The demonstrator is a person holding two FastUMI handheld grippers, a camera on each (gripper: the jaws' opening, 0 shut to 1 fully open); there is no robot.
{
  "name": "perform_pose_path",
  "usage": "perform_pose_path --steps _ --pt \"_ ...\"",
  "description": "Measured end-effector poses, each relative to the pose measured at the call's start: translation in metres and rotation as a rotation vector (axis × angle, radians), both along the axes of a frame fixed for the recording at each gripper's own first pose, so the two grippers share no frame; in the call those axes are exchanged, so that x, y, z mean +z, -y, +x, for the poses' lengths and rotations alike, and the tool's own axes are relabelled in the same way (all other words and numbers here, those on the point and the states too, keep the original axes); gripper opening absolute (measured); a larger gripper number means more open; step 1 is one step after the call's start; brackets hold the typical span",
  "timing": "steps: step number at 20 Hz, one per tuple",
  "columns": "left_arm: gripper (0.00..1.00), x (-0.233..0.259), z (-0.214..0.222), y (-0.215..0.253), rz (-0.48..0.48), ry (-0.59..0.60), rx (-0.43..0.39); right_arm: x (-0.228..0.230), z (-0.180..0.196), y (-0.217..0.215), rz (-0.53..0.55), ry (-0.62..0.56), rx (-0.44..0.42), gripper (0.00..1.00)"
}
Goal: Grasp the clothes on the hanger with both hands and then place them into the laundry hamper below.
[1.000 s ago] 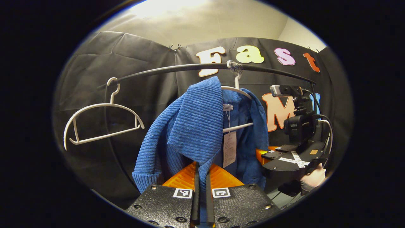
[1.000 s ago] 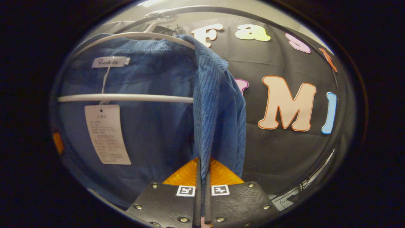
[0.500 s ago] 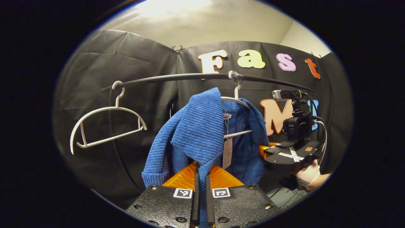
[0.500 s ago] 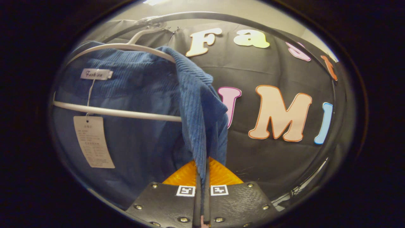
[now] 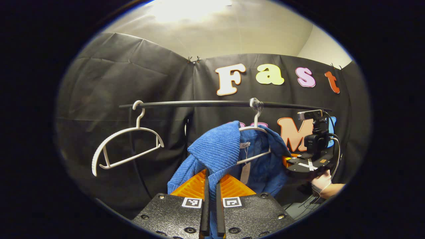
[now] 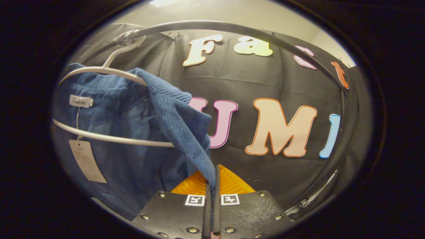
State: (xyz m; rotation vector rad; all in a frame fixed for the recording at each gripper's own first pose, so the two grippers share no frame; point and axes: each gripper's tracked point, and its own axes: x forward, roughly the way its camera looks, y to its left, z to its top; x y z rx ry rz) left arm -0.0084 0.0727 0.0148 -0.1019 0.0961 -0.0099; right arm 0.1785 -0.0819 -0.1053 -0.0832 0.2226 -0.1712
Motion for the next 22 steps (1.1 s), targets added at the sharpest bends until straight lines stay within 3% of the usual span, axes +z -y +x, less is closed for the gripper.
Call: perform_pose_path --steps 22 --pt "0.08 0.04 0.007 -0.076 -0.088 0.05 0.085 0.069 0.034 0.042 -0.078 0.132 -0.059 0.04"
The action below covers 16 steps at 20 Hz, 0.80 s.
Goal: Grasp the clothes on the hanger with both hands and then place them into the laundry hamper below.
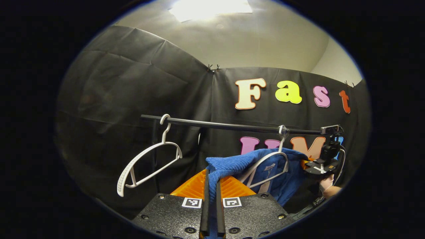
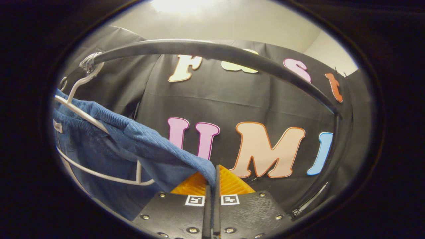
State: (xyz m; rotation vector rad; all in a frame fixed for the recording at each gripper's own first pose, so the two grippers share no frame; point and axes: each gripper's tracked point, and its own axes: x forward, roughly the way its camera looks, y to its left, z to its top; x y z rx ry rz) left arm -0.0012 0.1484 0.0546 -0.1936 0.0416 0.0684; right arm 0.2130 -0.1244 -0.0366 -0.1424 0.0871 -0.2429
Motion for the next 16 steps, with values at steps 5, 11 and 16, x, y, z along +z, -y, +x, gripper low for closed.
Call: perform_pose_path --steps 5,11,16 --pt "0.08 -0.006 0.003 -0.007 0.014 -0.005 -0.016 0.004 0.004 0.0 -0.005 0.012 0.002 0.04" --pt "0.08 -0.011 0.01 -0.024 0.03 -0.007 -0.016 0.004 0.013 -0.004 -0.019 0.014 0.015 0.04" --pt "0.09 -0.024 0.026 -0.031 0.022 -0.012 -0.006 0.004 0.021 -0.002 -0.019 0.014 0.013 0.04"
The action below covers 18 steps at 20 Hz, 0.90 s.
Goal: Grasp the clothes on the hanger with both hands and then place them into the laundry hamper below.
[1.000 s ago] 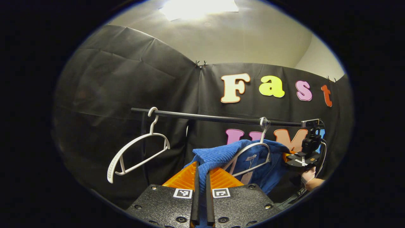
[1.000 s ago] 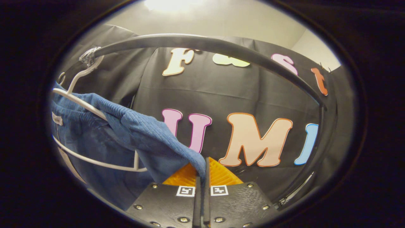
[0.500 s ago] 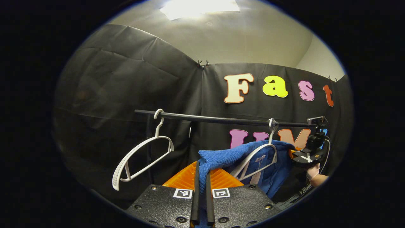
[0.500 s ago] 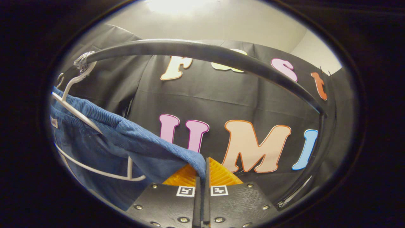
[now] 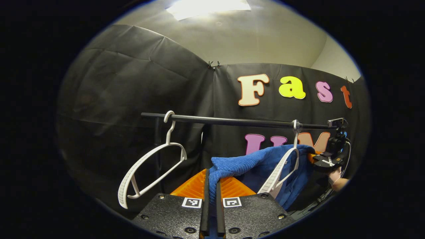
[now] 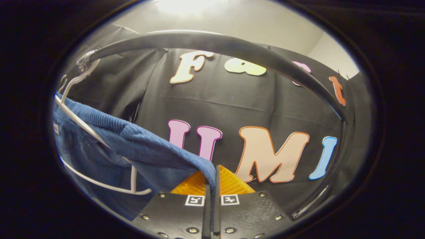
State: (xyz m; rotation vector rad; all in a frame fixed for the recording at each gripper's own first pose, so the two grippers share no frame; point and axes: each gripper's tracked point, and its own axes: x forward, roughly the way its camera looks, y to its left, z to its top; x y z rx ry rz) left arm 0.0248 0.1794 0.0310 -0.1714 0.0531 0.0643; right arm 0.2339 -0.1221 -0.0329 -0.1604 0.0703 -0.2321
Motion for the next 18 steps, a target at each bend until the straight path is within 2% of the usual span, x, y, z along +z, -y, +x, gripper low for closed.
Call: perform_pose_path --steps 4,10,18 --pt "0.09 -0.011 0.011 0.004 -0.028 -0.009 -0.01 -0.001 0.004 0.007 -0.045 0.004 -0.021 0.04" --pt "0.09 -0.027 0.031 0.008 -0.061 -0.034 -0.037 -0.018 0.007 0.017 -0.058 -0.02 -0.044 0.04" --pt "0.09 -0.068 0.048 0.017 -0.066 -0.109 -0.051 -0.064 -0.001 0.023 -0.015 -0.104 -0.062 0.04"
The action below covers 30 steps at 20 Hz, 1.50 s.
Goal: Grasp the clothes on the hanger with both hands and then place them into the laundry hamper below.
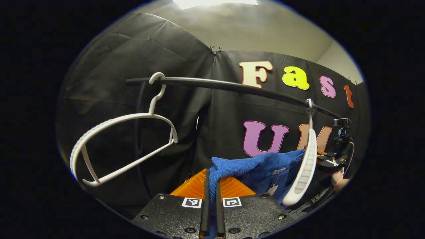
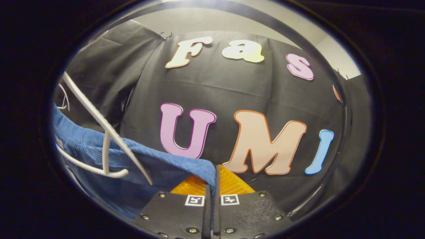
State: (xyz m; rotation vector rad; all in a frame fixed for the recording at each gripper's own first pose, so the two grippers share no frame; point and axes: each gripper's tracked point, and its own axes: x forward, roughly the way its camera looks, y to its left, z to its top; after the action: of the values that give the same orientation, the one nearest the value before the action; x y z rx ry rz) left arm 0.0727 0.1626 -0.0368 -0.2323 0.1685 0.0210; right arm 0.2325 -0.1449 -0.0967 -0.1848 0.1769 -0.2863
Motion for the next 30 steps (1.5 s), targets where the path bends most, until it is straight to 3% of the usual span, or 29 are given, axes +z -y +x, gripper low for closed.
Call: perform_pose_path --steps 16,30 --pt "0.09 -0.067 -0.028 0.009 0.021 -0.113 -0.009 -0.058 -0.034 -0.006 0.028 -0.11 0.007 0.04" --pt "0.09 -0.069 -0.072 0.057 0.084 -0.099 -0.114 -0.092 -0.095 -0.014 0.069 -0.188 0.026 0.04"
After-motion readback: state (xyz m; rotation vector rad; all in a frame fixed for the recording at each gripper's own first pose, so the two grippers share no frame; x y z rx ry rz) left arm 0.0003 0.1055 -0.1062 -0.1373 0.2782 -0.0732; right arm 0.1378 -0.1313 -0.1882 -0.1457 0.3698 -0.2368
